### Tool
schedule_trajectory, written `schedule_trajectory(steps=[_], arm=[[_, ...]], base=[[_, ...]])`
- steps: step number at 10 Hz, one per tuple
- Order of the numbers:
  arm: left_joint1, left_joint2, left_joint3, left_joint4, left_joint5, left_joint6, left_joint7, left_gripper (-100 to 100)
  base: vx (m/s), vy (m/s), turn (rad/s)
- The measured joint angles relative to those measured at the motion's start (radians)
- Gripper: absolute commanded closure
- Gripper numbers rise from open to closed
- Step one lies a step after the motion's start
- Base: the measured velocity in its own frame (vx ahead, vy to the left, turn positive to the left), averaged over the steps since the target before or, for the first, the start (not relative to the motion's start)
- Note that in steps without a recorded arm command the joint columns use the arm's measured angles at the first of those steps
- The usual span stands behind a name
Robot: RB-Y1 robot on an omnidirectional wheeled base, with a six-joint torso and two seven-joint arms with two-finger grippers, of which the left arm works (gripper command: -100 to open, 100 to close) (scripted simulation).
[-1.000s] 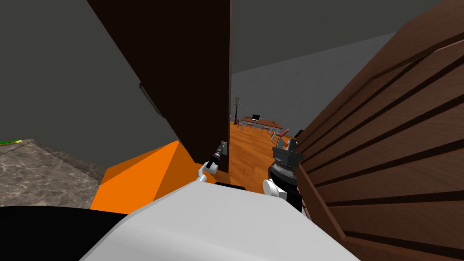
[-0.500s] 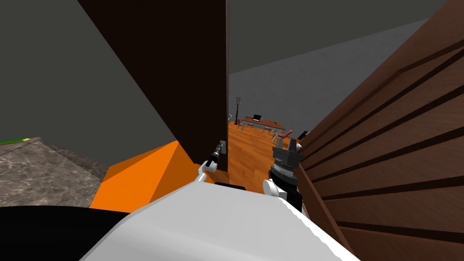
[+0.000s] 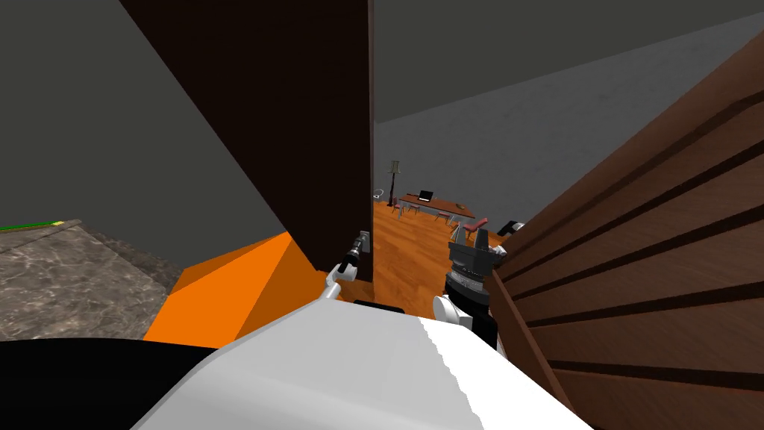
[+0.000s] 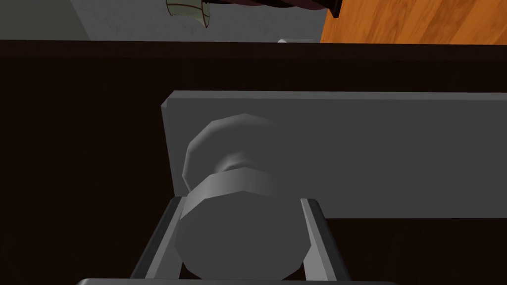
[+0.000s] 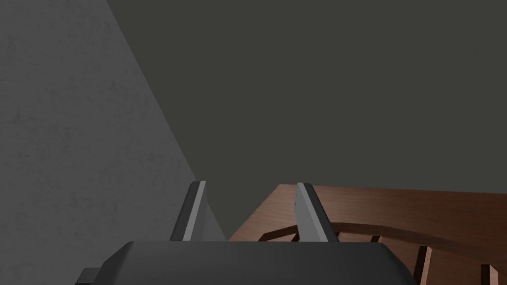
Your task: Push the door open
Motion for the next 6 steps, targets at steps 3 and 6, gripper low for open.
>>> schedule_trajectory(steps=[3, 6], arm=[[-0.015, -0.006, 0.042, 0.02, 0.003, -0.005, -0.007, 100], [-0.015, -0.001, 0.055, 0.022, 0.006, -0.005, -0.008, 100]], base=[[0.141, -0.091, 0.048], [0.141, -0.047, 0.036]])
